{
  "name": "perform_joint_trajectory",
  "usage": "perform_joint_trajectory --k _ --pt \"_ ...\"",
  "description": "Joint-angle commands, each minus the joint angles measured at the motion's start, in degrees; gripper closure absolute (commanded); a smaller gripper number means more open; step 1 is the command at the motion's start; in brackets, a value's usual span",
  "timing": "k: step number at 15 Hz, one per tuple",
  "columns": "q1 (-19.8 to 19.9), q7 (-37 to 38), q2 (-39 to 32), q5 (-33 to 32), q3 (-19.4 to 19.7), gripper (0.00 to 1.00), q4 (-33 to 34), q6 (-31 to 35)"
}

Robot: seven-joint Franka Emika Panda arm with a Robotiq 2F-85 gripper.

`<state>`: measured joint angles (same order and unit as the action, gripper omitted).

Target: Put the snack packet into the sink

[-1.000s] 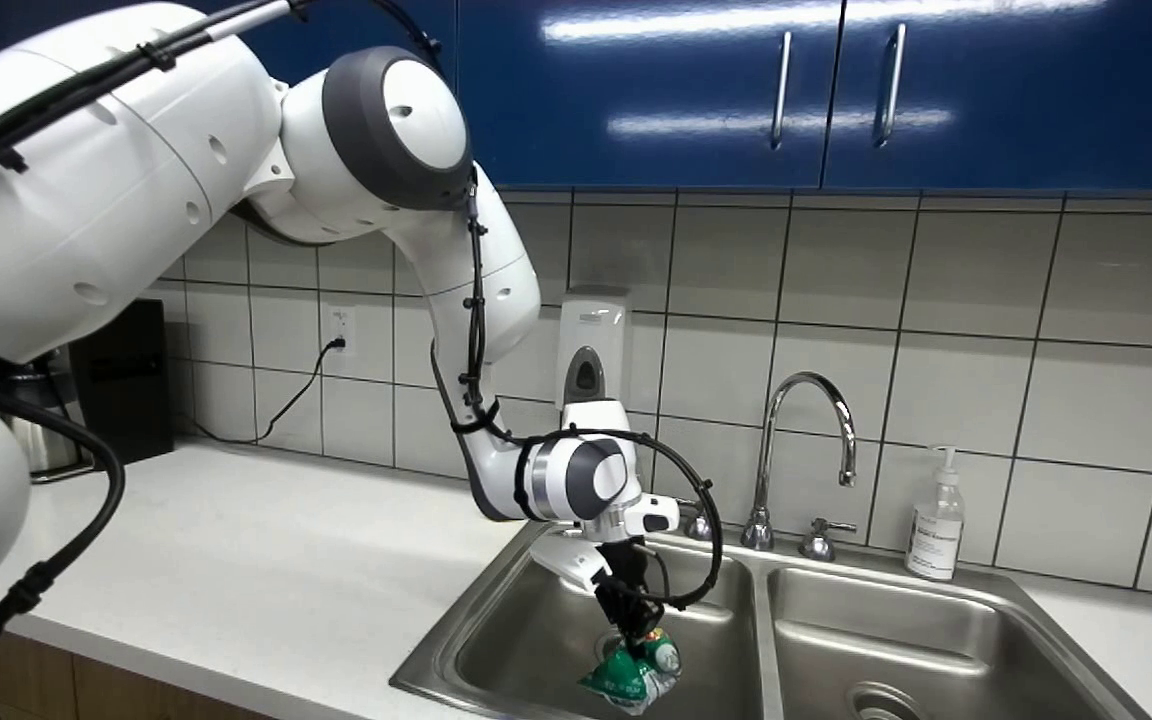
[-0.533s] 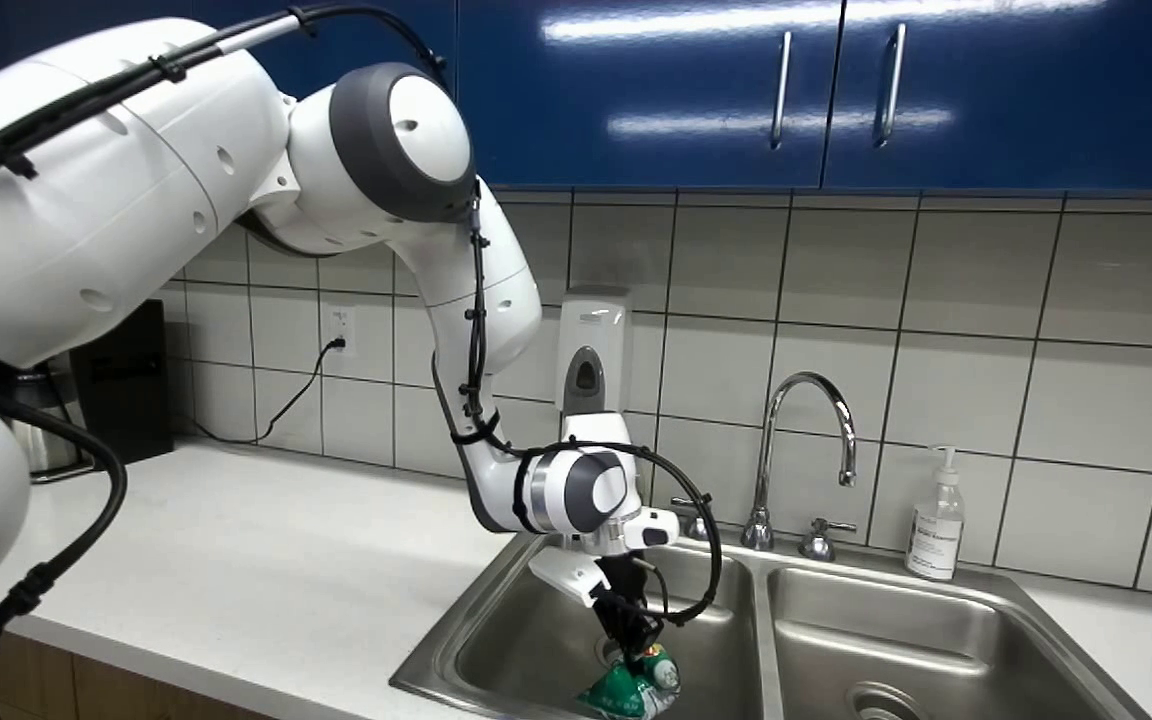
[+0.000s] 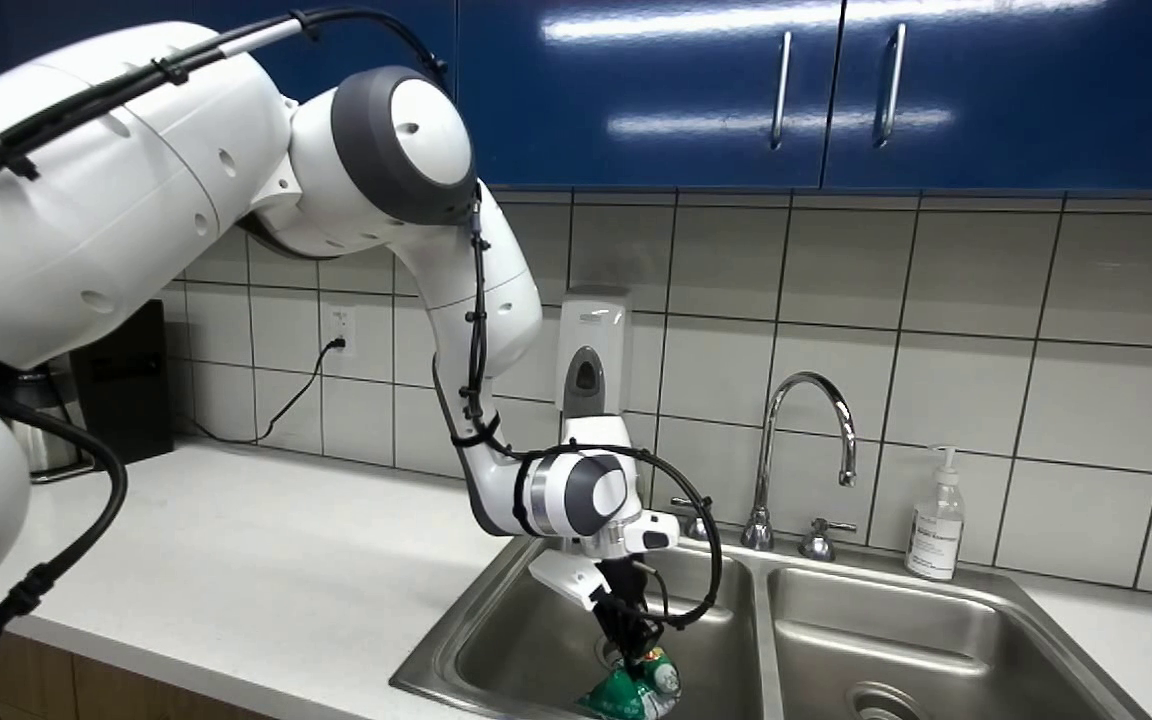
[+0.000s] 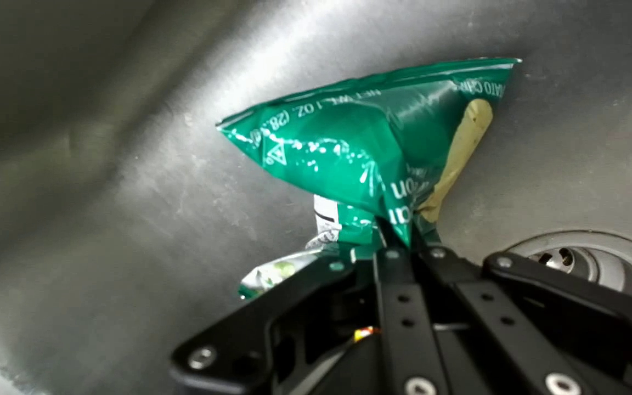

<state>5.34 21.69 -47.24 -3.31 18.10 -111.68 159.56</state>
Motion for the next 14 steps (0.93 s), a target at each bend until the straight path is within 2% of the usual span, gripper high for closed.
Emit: perform_joint_trajectory --k 1,5,10,11,14 --pt "-0.2 -2.0 -0.5 1.2 0.6 0.71 0.6 0.4" --pt "-0.5 -2.0 0.2 1.0 1.1 0.42 0.1 1.6" --pt "-1.2 -2.6 1.5 1.1 1.8 0.05 -0.8 6.7" --pt "-1.3 -2.8 1.8 1.3 1.8 0.0 -0.9 7.4" --pt "-1.9 -3.8 2.8 1.0 2.1 0.0 -1.6 10.3"
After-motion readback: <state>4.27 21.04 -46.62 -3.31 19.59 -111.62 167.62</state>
